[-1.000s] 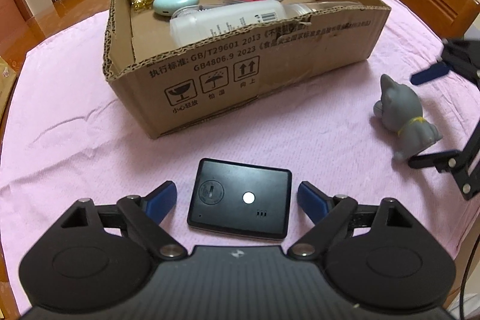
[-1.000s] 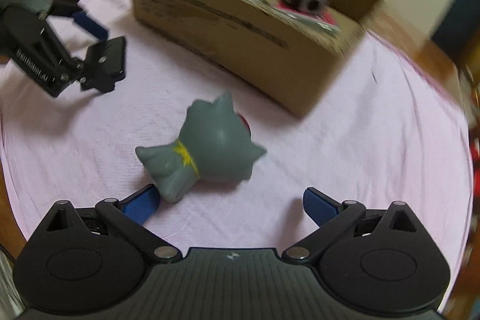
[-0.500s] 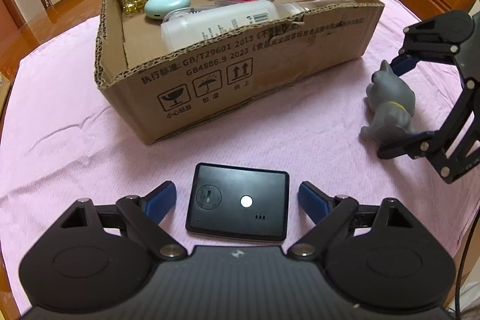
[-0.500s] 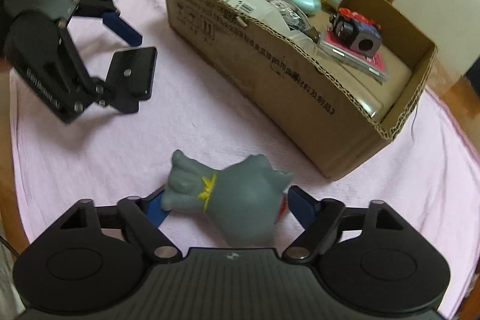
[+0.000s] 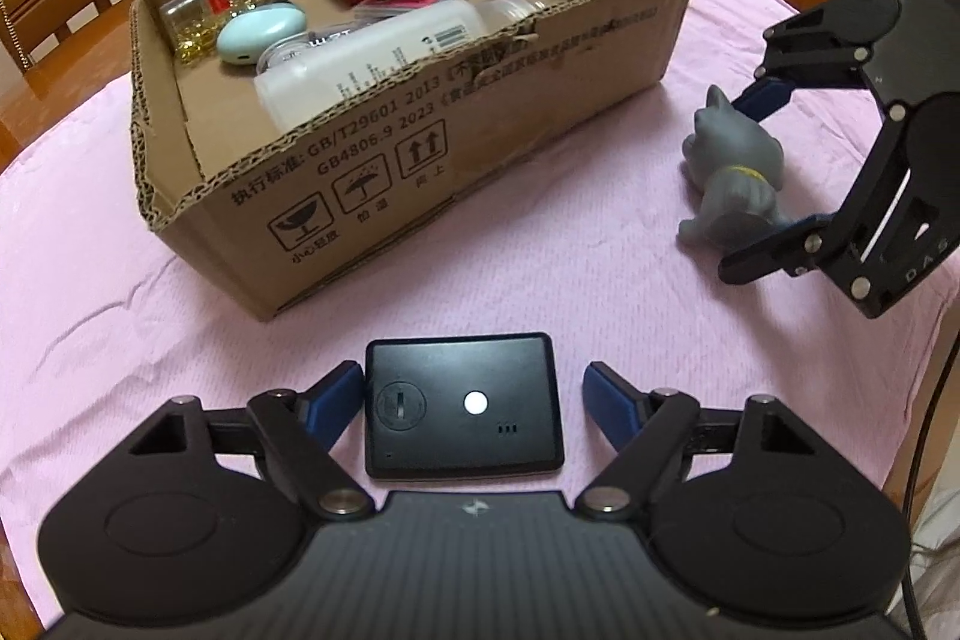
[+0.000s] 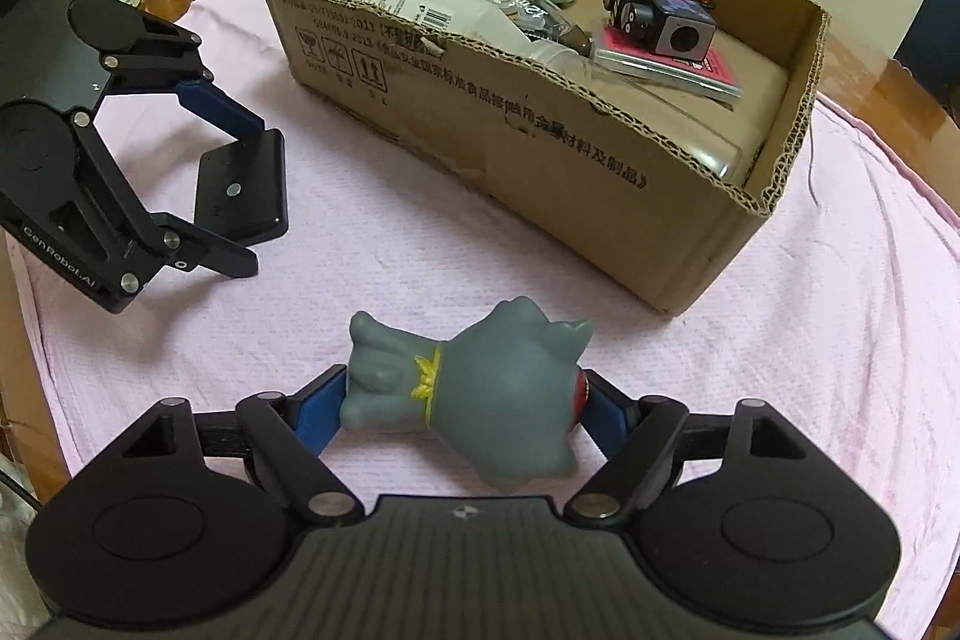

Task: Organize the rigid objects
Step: 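Place the black case in the box with the left tool while the right tool places the cat toy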

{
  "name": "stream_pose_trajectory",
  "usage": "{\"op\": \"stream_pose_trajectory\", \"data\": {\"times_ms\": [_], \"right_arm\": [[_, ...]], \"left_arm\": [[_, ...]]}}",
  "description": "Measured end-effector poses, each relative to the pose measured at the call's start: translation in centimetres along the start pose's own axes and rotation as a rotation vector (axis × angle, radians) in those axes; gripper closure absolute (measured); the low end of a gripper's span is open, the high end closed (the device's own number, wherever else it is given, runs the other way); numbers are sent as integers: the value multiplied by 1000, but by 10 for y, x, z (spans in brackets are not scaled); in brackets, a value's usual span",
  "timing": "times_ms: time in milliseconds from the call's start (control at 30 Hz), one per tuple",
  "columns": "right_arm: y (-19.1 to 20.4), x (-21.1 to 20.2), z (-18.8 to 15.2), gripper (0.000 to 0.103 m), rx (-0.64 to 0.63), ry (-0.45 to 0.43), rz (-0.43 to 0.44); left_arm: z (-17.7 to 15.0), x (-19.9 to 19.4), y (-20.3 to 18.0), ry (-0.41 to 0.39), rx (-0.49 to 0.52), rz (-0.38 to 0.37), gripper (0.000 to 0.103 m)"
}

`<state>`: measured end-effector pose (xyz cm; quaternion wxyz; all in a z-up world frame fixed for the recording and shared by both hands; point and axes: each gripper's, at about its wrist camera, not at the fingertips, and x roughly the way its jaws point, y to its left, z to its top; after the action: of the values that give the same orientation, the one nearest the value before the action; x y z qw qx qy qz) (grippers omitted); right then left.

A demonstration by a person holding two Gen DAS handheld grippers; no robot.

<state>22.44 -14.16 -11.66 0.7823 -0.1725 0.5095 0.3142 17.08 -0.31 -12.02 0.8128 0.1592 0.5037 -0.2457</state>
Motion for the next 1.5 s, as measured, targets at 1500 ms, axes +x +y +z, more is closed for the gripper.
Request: {"op": "stream_pose_trajectory", "data": {"times_ms": [1500], "right_arm": [[-5, -93, 58, 27, 15, -195, -95]], "left_arm": [[28, -85, -6, -43, -52, 1, 34]]}}
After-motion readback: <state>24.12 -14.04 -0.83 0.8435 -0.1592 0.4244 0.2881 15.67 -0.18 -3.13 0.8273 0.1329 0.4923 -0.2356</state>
